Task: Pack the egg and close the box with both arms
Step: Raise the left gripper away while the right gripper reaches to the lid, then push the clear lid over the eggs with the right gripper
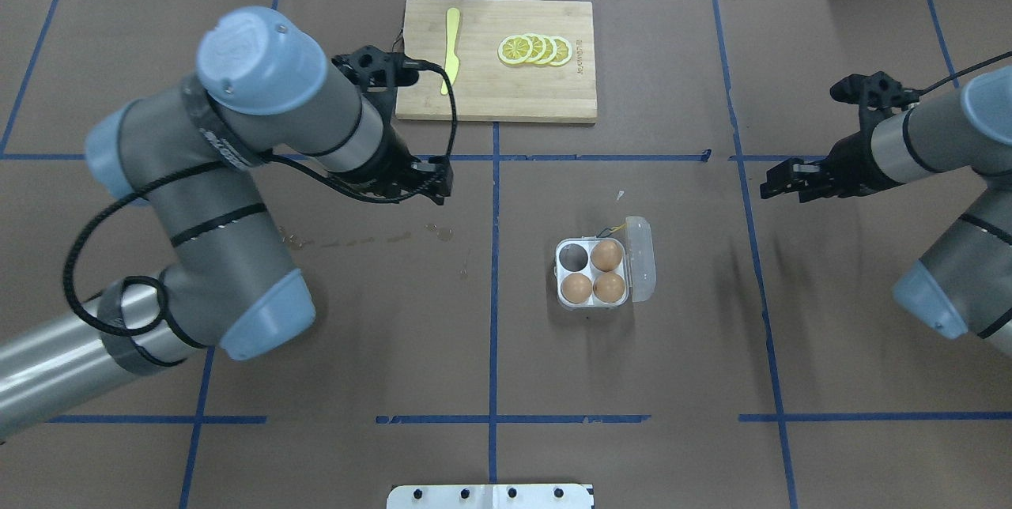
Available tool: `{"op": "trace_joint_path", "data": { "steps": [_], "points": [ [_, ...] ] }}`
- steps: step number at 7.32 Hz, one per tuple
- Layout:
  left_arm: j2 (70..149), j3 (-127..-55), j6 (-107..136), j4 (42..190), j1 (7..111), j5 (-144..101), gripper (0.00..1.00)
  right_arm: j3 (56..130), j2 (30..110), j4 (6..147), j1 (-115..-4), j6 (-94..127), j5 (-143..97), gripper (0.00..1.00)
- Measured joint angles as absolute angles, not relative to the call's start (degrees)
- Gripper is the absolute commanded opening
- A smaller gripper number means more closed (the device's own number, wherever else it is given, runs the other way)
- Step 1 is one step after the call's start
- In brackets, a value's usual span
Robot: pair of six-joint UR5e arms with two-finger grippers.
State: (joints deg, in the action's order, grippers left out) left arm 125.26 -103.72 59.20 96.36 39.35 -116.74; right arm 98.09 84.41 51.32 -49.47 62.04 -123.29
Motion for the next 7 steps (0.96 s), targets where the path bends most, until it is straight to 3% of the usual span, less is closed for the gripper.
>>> {"op": "trace_joint_path", "data": {
  "steps": [4,7],
  "points": [
    [114.2,-108.1,39.1,95.4,54.1,-122.1,0.65,100.4,79.9,50.7,-41.9,71.6,-122.2,0.00],
    [112.0,-108.4,34.8,95.1,56.2,-122.8,0.65,99.9,74.7,51.1,-37.9,75.8,-120.9,0.00]
  ]
}}
